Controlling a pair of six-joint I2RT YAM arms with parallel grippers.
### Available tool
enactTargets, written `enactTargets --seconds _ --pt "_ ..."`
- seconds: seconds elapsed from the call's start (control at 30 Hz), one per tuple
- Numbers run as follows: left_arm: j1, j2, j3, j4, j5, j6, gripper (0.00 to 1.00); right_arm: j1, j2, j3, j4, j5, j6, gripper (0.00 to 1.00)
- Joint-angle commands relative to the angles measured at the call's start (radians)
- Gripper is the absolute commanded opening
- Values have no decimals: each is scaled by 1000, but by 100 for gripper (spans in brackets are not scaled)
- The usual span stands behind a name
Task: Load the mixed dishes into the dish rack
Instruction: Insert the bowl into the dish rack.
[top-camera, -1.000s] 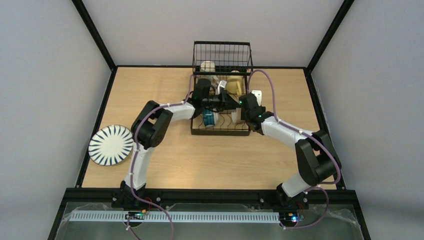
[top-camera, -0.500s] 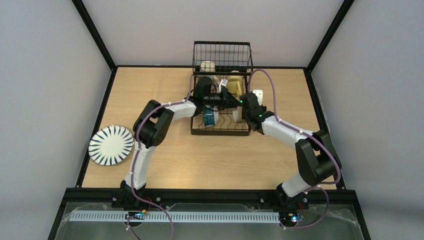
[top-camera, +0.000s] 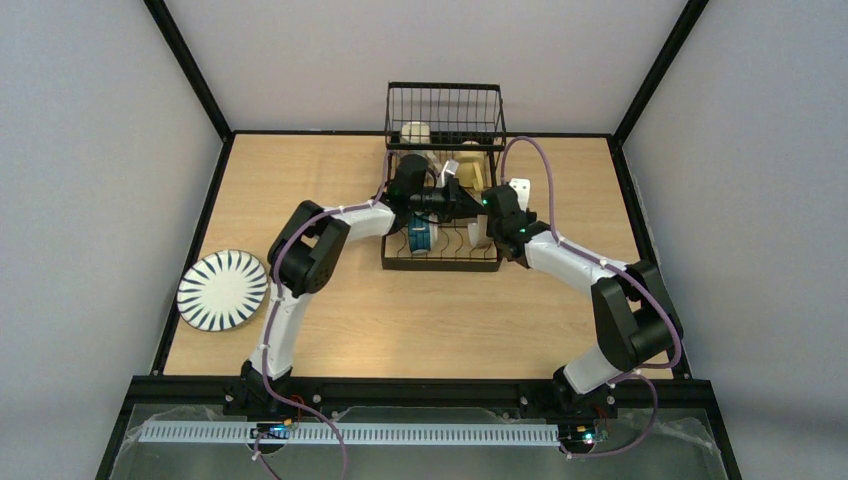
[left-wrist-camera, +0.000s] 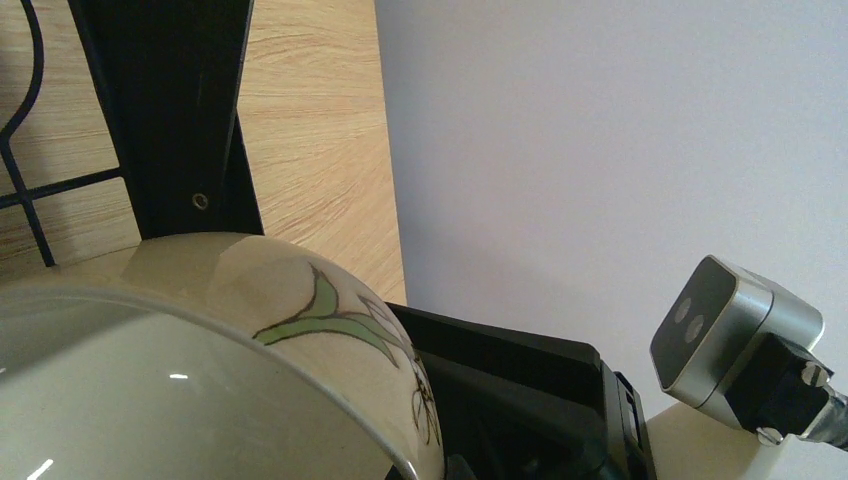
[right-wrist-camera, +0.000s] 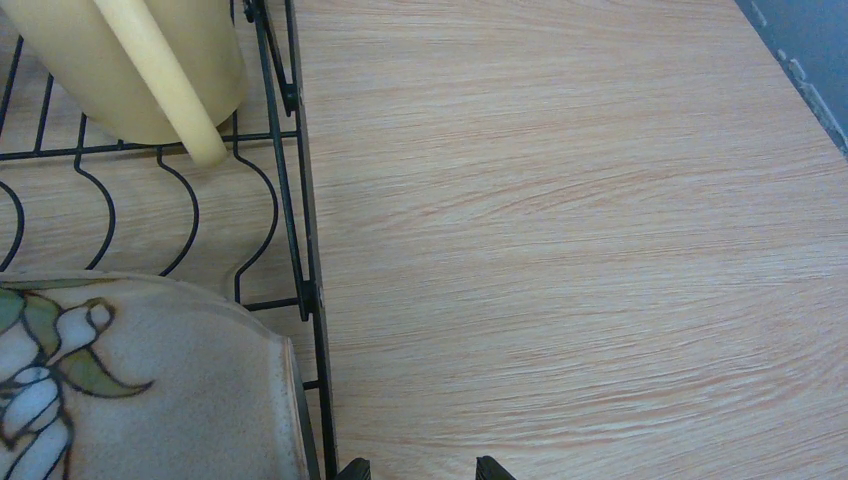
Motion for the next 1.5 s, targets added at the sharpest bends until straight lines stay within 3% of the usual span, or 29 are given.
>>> enactTargets --seconds 0.0,0.63,1.47 --pt "-27 -27 22 34 7 -36 2 -9 -33 19 23 16 29 59" --pt "-53 -14 -3 195 -74 -199 2 -24 -64 6 27 8 30 59" --pt "-28 -88 -95 -89 -92 35 2 -39 -12 -7 25 -43 56 61"
